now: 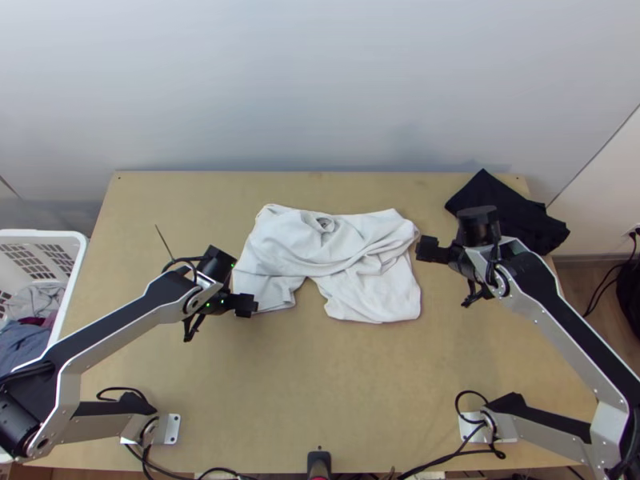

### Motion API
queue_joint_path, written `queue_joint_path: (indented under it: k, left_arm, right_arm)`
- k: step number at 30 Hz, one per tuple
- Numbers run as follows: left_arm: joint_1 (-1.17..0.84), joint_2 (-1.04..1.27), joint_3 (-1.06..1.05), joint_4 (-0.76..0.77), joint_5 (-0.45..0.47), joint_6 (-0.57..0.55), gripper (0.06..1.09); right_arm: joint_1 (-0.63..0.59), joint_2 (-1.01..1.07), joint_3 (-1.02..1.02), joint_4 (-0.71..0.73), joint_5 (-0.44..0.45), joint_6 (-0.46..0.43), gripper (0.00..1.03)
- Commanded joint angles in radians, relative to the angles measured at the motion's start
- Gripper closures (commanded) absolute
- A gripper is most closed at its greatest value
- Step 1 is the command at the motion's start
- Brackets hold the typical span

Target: Fold the t-shirt

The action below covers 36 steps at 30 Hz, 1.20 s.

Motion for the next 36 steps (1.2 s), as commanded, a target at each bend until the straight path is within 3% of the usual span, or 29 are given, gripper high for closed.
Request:
queue_joint_path:
  k: [1, 8, 9, 14, 17, 18, 26, 36]
  left_arm:
    - [0.009, 0.045, -0.014, 0.070, -0.004, -0.014, 0.26]
    - [0.006, 0.095, -0.027, 0.114, -0.004, -0.025, 0.26]
    - [0.006, 0.098, -0.030, 0.123, -0.004, -0.028, 0.30]
    - [0.006, 0.098, -0.042, 0.186, -0.022, -0.037, 0.61]
    - [0.003, 0.072, -0.047, 0.218, -0.045, -0.037, 0.99]
    - [0.003, 0.068, -0.040, 0.218, -0.045, -0.036, 1.05]
    - [0.015, -0.055, 0.056, 0.126, -0.047, -0.033, 1.05]
    - [0.136, -0.093, 0.299, 0.033, -0.047, 0.001, 1.05]
  right_arm:
    - [0.029, -0.019, -0.012, -0.080, -0.001, -0.015, 0.04]
    - [0.098, -0.059, -0.072, -0.121, -0.009, -0.028, 0.04]
    - [0.107, -0.062, -0.078, -0.124, -0.016, -0.028, 0.05]
    - [0.153, -0.063, -0.095, -0.132, -0.030, -0.030, 0.05]
    - [0.154, -0.048, -0.085, -0.132, -0.030, -0.036, 0.05]
    - [0.154, -0.042, -0.082, -0.131, -0.030, -0.036, 0.05]
    - [0.220, 0.021, -0.156, -0.128, -0.035, -0.022, 0.05]
    - [0.131, 0.115, -0.257, -0.069, -0.043, -0.027, 0.05]
